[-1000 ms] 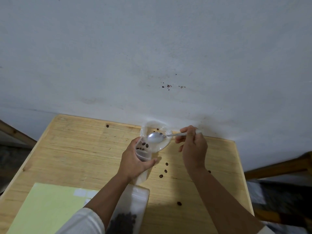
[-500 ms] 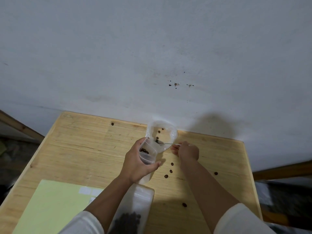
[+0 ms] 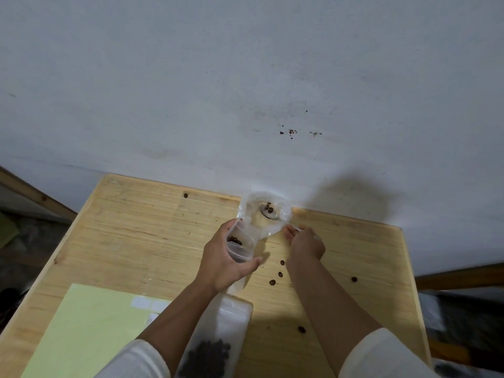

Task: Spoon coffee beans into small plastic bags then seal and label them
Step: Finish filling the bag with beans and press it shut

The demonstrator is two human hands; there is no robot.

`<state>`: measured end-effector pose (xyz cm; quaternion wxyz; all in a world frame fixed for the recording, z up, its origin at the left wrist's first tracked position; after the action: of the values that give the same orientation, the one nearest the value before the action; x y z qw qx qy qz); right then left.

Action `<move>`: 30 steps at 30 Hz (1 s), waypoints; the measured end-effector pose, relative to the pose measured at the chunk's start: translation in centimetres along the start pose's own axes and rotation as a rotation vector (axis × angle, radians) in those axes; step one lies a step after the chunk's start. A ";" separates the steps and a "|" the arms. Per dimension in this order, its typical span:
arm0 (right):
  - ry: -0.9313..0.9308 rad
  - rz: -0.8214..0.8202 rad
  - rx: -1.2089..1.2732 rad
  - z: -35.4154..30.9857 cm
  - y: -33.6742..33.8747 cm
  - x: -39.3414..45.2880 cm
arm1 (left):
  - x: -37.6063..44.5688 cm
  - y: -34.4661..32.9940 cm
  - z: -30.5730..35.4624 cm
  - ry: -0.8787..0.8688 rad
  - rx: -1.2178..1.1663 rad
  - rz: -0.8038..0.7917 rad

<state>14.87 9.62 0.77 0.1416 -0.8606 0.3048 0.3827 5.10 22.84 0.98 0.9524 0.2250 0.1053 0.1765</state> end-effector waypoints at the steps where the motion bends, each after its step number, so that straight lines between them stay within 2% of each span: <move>1: -0.020 -0.016 0.007 -0.1 0.1 -0.1 | 0.0 0.0 0.0 0.004 -0.003 -0.002; 6: 0.012 0.010 0.034 0.0 0.6 -0.4 | 0.1 0.0 0.1 0.005 -0.005 -0.006; 21: 0.182 -0.068 0.004 -0.2 1.9 -0.8 | 0.4 -0.1 0.3 0.015 0.006 0.000; 25: 0.314 -0.125 -0.075 -2.1 3.0 -1.5 | 0.3 -0.1 0.3 0.020 0.008 0.004; 30: 0.640 -0.347 -0.211 -4.9 3.8 -4.1 | 0.4 -0.2 0.3 0.020 0.001 0.003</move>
<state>13.10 6.09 7.02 0.0124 -0.9853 0.1420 0.0943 5.67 22.68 1.11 0.9510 0.2236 0.1145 0.1803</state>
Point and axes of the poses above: each hand's wrist, its own x-axis towards the middle knuckle, its own y-axis out of the back of the hand, z = x × y, the point moved 1 cm from there along x, towards the middle knuckle, and after that the axes turned 4 degrees about z, right-handed, at the moved point
